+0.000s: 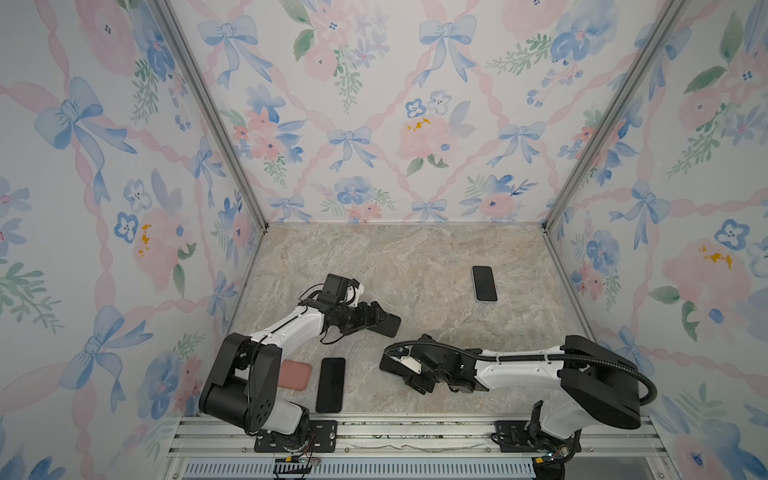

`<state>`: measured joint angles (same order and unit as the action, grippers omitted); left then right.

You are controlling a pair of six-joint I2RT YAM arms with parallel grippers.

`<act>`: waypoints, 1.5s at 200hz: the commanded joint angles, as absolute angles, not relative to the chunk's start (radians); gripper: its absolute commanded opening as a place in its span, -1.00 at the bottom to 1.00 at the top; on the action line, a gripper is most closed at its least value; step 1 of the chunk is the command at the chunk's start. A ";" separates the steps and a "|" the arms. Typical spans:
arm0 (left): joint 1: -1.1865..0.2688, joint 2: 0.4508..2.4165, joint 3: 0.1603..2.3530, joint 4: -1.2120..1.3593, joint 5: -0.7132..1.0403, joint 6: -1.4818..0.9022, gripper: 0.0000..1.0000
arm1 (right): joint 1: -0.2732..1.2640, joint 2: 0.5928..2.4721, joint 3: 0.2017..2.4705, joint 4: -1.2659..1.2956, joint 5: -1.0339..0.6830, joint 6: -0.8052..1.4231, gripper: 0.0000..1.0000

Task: Put the phone into the phone case
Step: 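Lift the black phone off the table with the right gripper, then move the black phone over the empty black case while the left gripper approaches the case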

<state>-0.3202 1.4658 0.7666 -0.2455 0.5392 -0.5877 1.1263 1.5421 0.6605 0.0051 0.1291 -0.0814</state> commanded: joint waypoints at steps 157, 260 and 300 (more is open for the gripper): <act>-0.350 1.458 0.665 -0.252 0.569 -0.611 0.83 | 1.045 1.418 0.845 -0.404 -0.032 -0.295 0.85; -0.344 1.408 0.639 -0.237 0.575 -0.639 0.82 | 0.936 1.701 1.174 -0.714 -0.158 -0.517 0.86; -0.348 1.401 0.630 -0.226 0.570 -0.645 0.82 | 0.934 1.776 1.210 -0.731 -0.149 -0.529 0.87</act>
